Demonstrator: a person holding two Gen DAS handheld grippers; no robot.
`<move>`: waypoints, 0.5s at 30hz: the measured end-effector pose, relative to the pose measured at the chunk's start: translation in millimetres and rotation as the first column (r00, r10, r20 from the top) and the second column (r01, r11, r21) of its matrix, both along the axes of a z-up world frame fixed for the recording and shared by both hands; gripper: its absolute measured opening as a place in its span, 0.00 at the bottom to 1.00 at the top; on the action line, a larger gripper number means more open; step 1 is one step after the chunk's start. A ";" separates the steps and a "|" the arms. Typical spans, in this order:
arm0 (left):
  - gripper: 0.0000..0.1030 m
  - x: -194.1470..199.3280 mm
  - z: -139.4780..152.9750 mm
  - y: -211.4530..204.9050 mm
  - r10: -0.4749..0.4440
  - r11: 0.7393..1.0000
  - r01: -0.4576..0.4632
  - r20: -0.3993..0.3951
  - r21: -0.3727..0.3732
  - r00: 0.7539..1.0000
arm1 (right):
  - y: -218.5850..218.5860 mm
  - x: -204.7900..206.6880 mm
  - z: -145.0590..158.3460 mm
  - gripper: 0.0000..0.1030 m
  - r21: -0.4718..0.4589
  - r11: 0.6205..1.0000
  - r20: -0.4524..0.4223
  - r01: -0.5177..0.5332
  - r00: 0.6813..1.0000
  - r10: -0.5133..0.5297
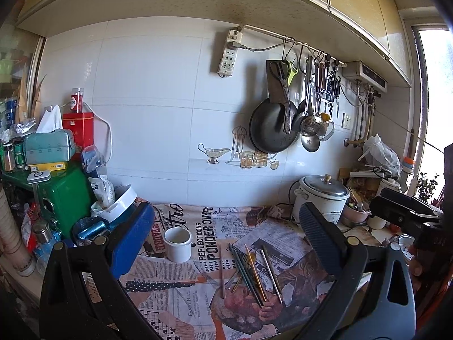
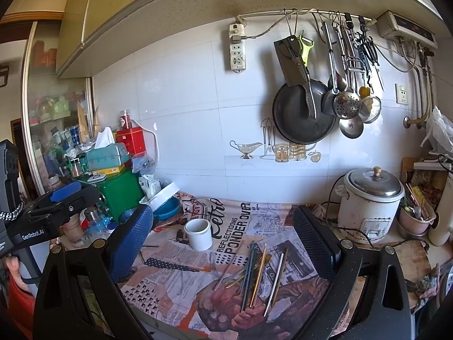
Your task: Organize utensils
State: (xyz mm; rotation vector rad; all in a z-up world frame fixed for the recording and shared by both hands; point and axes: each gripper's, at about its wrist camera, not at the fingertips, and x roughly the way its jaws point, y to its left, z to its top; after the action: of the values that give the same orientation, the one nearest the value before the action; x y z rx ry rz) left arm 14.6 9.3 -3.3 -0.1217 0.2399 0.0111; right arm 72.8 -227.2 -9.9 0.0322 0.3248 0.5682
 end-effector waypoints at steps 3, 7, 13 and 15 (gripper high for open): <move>1.00 1.9 0.2 0.9 -0.003 1.000 0.003 -0.004 -0.005 1.000 | 0.1 -0.2 -0.3 0.95 -0.001 1.000 0.001 0.000 1.000 0.000; 1.00 5.0 -0.5 3.1 -0.005 1.000 0.005 -0.008 -0.010 1.000 | 0.2 0.3 -0.1 0.95 -0.001 1.000 0.002 0.000 1.000 0.000; 1.00 5.5 -2.0 3.6 -0.004 1.000 0.003 -0.008 -0.010 1.000 | 1.9 3.2 0.4 0.95 -0.002 1.000 0.002 0.001 1.000 -0.001; 1.00 6.8 -3.7 4.3 -0.003 1.000 0.003 -0.011 -0.010 1.000 | 1.5 3.8 0.9 0.95 -0.001 1.000 0.002 0.001 1.000 -0.001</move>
State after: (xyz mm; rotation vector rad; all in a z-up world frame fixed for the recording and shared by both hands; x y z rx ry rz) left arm 21.4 13.6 -7.0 -0.1317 0.2514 0.0074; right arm 76.5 -225.7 -9.0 0.0307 0.3229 0.5674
